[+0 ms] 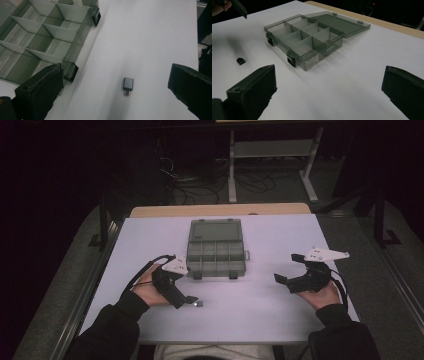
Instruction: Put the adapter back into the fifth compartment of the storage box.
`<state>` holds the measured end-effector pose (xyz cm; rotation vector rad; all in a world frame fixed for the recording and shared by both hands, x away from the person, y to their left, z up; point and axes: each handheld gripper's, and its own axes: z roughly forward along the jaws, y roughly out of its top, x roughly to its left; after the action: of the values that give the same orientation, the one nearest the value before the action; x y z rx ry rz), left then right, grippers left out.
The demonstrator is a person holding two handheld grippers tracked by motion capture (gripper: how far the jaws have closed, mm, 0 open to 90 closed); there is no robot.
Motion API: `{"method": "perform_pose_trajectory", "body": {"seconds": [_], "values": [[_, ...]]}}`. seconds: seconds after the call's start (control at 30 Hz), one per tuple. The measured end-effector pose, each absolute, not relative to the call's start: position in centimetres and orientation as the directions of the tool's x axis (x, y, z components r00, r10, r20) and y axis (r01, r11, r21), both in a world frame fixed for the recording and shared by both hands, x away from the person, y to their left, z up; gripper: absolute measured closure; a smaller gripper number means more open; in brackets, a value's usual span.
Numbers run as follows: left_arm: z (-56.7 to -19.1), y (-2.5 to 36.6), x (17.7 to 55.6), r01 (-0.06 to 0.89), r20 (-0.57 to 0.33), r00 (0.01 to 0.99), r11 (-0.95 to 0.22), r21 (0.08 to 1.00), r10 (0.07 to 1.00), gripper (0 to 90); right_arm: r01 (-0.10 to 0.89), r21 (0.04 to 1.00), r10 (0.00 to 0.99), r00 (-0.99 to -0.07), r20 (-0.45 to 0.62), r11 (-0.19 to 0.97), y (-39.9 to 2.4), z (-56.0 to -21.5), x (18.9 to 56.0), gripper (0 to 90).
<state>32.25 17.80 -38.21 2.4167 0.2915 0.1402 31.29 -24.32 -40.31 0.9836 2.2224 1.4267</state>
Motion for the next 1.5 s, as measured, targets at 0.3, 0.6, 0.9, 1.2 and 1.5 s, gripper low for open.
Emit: {"method": "perform_pose_trajectory", "body": {"seconds": [0.3,0.6,0.9,1.2,1.5], "values": [[-39.3,16.6,32.0,0.162,0.009,0.977,-0.775,0.611,0.211,0.0,0.373,0.890,0.694,-0.714,0.095,0.262,-24.3,-40.3,31.2,0.0],[-40.3,16.1,31.9,0.160,-0.001,0.981,-0.800,0.578,0.195,0.0,0.372,0.889,0.691,-0.716,0.093,0.266,-24.3,-40.3,31.2,0.0],[-41.5,15.9,32.1,0.179,-0.042,0.982,-0.818,0.547,0.186,1.4,0.369,0.889,0.691,-0.717,0.089,0.269,-24.3,-40.3,31.2,0.0],[-42.2,15.8,32.2,0.162,-0.054,0.986,-0.828,0.537,0.158,16.8,0.375,0.879,0.690,-0.720,0.075,0.296,-24.1,-40.3,31.2,0.0],[-42.8,15.5,32.1,0.123,-0.029,0.992,-0.849,0.513,0.126,42.7,0.373,0.876,0.693,-0.718,0.065,0.305,-24.0,-40.3,31.2,0.0]]}}
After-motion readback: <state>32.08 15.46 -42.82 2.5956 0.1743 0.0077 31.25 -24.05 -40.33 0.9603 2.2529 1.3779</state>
